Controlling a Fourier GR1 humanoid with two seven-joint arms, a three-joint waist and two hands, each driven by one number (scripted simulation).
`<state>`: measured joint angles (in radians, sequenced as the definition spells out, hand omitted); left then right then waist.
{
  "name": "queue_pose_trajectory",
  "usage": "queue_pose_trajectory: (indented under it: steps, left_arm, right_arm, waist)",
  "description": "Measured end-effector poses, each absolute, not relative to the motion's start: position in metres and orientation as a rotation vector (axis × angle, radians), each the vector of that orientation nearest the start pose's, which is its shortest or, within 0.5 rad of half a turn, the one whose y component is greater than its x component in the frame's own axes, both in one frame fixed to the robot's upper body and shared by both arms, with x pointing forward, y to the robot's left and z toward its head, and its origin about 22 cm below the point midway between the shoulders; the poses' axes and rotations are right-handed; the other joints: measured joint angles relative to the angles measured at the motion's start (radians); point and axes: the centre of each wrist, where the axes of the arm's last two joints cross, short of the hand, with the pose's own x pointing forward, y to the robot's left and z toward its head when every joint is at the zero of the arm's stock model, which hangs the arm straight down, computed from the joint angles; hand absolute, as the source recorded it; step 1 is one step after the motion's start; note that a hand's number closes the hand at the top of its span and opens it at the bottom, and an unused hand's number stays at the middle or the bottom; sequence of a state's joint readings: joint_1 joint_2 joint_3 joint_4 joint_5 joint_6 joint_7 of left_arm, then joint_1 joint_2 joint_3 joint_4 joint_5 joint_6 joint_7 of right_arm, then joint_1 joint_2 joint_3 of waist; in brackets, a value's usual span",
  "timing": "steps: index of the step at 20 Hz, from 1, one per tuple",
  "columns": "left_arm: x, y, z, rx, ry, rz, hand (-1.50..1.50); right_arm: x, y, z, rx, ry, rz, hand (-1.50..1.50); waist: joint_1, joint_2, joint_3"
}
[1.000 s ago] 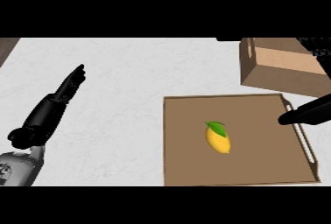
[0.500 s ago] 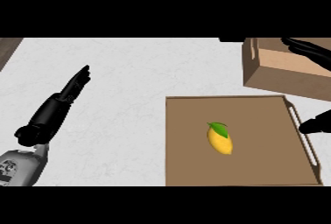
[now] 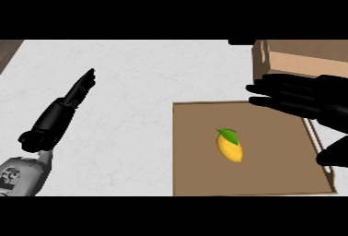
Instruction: Pick the lemon from the tray and place it in the cardboard box
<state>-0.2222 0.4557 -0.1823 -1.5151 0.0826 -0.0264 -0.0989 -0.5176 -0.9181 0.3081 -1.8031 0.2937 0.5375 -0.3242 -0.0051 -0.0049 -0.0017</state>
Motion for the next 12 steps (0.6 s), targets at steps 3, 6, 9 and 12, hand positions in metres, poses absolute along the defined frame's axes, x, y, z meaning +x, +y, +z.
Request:
queue_pose_trajectory:
  steps: [3,6,9,12]
  left_arm:
    - [0.291,0.274,0.062,0.105,-1.739,-0.519,0.00]
    - [0.293,0.281,0.063,0.114,-1.745,-0.520,0.00]
    - [0.292,0.277,0.065,0.103,-1.745,-0.524,0.00]
    - [0.291,0.275,0.068,0.102,-1.748,-0.525,0.00]
  right_arm:
    - [0.269,-0.245,0.225,-0.328,-1.664,1.948,-1.50]
    - [0.250,-0.225,0.216,-0.383,-1.592,1.996,-1.50]
    - [0.237,-0.211,0.210,-0.419,-1.514,2.022,-1.50]
    - [0.229,-0.200,0.202,-0.439,-1.457,2.028,-1.50]
  waist:
    - [-0.002,0.001,0.000]
    - [-0.002,0.001,0.000]
    - [0.001,0.001,0.001]
    - [0.003,0.003,0.001]
